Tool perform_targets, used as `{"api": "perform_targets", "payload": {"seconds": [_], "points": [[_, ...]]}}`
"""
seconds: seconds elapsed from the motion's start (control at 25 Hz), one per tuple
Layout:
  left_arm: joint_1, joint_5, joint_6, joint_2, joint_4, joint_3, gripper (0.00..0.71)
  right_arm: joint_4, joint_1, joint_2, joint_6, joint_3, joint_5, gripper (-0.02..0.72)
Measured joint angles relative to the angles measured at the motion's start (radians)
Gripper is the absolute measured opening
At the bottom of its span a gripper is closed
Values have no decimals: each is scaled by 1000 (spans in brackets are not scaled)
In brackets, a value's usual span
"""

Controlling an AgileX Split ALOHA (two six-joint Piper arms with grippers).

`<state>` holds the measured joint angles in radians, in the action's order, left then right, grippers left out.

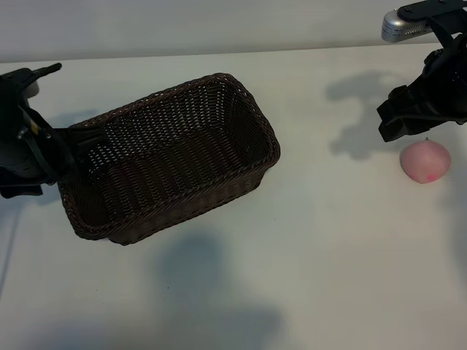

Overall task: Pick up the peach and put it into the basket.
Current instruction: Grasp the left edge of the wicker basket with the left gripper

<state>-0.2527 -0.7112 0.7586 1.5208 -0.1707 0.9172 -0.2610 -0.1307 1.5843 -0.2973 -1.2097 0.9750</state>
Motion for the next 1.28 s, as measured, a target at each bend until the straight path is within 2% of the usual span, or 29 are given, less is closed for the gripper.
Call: {"api": "perform_targets", "payload": {"seconds": [0.68,0.96,1.08,1.24,1.28], "points": [[1,118,-20,238,52,0,592,0,0,0,0,0,2,595],[1,148,-21,257,52,0,585,0,0,0,0,0,2,595],[1,148,-20,257,52,0,515,0,0,0,0,0,2,595],[2,152,-21,257,52,0,327,0,0,0,0,0,2,595],[2,153,-21,257,57,0,328,0,0,0,0,0,2,595]]}}
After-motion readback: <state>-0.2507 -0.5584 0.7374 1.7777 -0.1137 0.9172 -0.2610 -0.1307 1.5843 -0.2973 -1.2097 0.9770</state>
